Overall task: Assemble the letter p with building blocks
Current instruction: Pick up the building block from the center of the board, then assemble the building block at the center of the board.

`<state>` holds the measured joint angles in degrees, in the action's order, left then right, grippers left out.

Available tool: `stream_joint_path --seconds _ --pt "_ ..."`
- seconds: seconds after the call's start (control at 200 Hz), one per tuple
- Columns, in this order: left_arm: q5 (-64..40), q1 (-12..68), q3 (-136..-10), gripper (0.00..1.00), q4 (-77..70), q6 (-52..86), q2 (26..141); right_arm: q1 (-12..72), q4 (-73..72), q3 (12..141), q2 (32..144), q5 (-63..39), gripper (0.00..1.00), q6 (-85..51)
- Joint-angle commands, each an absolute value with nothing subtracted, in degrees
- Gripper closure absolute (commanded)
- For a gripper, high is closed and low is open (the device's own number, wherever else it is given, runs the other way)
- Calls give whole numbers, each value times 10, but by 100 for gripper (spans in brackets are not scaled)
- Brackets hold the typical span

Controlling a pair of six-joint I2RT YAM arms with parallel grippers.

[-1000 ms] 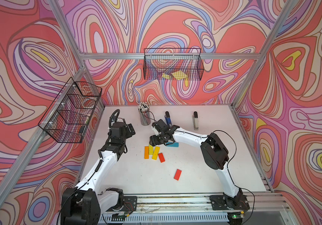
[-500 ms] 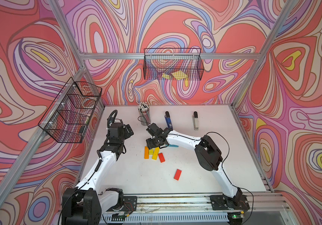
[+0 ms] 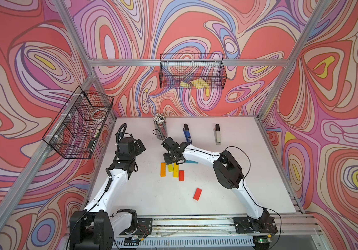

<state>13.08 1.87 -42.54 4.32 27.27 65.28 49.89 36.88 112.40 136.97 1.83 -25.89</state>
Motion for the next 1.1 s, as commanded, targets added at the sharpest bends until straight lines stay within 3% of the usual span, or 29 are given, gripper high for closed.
stream_joint_path --seconds 0.0,0.24,0.471,0.841,1.097 --pt "132 16 -417 1 48 283 642 503 393 1137 1400 27 67 -251" --pt "130 15 -416 1 50 284 642 504 368 1137 1399 15 74 -259" --pt "101 15 -416 1 39 278 647 481 332 1102 1310 19 76 -279" --pt "-58 15 -402 1 -39 270 677 377 315 823 1076 30 76 -297" --pt "-92 15 -415 1 -44 279 703 334 265 676 1022 -8 76 -347"
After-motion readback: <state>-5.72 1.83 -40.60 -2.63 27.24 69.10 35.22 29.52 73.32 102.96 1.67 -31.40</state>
